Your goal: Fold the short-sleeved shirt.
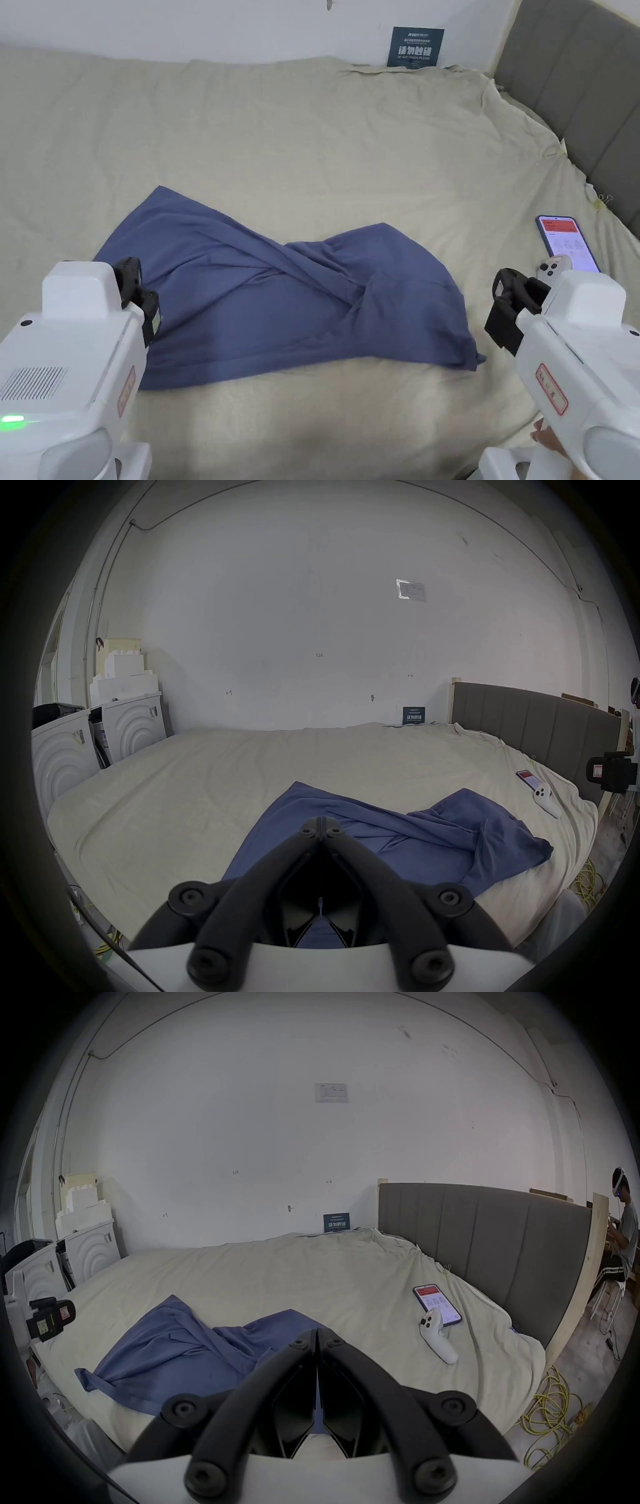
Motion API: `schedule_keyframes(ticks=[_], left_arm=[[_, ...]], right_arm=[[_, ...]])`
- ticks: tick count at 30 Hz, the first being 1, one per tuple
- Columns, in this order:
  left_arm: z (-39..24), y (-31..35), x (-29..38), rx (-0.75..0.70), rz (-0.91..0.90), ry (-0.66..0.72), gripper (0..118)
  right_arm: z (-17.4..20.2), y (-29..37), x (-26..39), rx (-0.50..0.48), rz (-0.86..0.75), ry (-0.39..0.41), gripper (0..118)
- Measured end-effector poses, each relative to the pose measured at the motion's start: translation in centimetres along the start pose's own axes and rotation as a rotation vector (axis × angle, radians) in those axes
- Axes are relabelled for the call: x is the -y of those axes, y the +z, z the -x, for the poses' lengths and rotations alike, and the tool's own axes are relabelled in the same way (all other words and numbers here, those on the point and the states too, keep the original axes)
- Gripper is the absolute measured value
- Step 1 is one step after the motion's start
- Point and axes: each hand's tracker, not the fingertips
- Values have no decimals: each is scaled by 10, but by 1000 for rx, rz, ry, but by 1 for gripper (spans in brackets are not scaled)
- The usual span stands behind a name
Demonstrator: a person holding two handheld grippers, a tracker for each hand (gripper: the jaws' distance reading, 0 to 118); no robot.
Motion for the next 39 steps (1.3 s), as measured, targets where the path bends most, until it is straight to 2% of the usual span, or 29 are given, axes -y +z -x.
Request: schedule_keyframes(ticks=[2, 3, 4, 5, 6, 7, 8, 17, 20, 23, 27, 31, 33, 34, 35, 37, 39], left_arm=[[-1, 0, 0, -1, 4, 7, 0], [-1, 0, 0, -3, 6, 10, 0], [0, -2, 1, -4, 8, 14, 0], [1, -3, 1, -5, 13, 16, 0], [-2, -1, 0, -4, 17, 14, 0], [-4, 1, -1, -4, 19, 10, 0], [-4, 1, 0, -7, 21, 5, 0], [-6, 5, -2, -11, 31, 14, 0], [-3, 4, 0, -17, 33, 13, 0], [-1, 3, 1, -22, 39, 18, 0], [-2, 1, 0, -27, 50, 23, 0], [-4, 1, -1, -23, 58, 10, 0], [-4, 1, -1, -23, 59, 3, 0], [-4, 0, -1, -25, 60, 2, 0], [-4, 0, -1, -25, 62, 3, 0], [-5, 0, -1, -24, 62, 8, 0], [-5, 1, -2, -24, 64, 4, 0]], right_arm=[[-4, -9, -7, 18, 96, -12, 3], [-8, -15, -9, 14, 119, -31, 13], [-13, -21, -11, 21, 139, -51, 29], [-20, -29, -13, 6, 189, -58, 55], [-25, -39, -17, 7, 236, -69, 73], [-29, -47, -20, 9, 267, -85, 84], [-34, -58, -24, -7, 329, -85, 89], [-46, -160, -48, 18, 602, -111, 89], [-47, -192, -41, -2, 748, -85, 89], [-45, -207, -27, 19, 878, -82, 89], [-43, -213, -7, 42, 950, -63, 88], [-50, -212, 11, 45, 1005, -108, 86], [-52, -208, 16, 27, 1006, -125, 69], [-52, -206, 17, 21, 1003, -133, 55], [-52, -205, 19, 12, 1006, -142, 35], [-51, -202, 21, -3, 1006, -149, 4], [-49, -199, 22, -17, 999, -175, 2]])
